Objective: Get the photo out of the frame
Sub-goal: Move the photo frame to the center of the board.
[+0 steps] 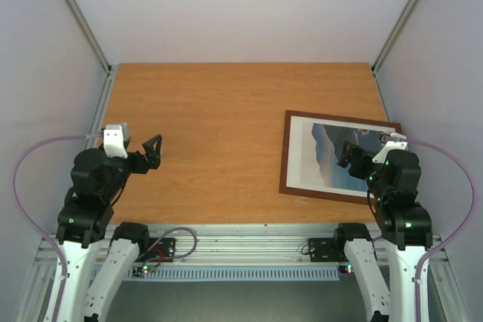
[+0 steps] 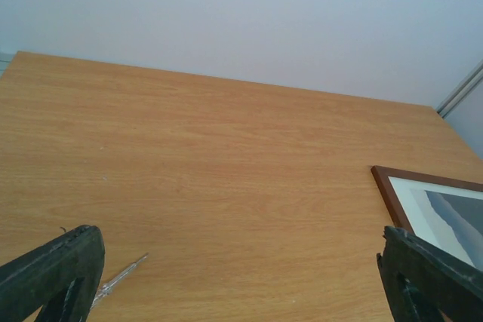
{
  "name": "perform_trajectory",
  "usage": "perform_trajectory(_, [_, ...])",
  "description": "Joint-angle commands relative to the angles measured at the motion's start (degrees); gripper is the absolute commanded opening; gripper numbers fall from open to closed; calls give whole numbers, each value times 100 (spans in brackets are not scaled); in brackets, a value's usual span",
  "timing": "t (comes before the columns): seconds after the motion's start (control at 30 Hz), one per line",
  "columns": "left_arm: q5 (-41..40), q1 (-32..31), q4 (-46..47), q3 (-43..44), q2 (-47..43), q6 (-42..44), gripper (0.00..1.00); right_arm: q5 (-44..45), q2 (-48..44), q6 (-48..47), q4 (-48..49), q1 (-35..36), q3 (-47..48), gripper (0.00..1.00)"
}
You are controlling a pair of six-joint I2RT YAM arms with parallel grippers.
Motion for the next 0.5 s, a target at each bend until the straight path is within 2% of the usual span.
perform_trajectory(0.0, [264, -25, 418, -42, 85, 57, 99, -210, 213, 73, -51, -46, 53, 98])
perform_trajectory(0.13, [673, -21, 501, -34, 250, -160, 99, -513, 539, 109, -92, -46, 37, 98])
perform_trajectory(0.33, [823, -21, 229, 132, 802, -255, 99, -1265, 1470, 80, -100, 24, 83, 99])
perform_trajectory(0.4, [886, -21, 140, 189, 997, -205, 99, -1155, 1837, 6, -186, 206, 141, 98])
perform_trajectory(0.47, [1154, -14, 136, 200, 1135, -174, 99, -744, 2185, 18, -210, 720, 175, 98])
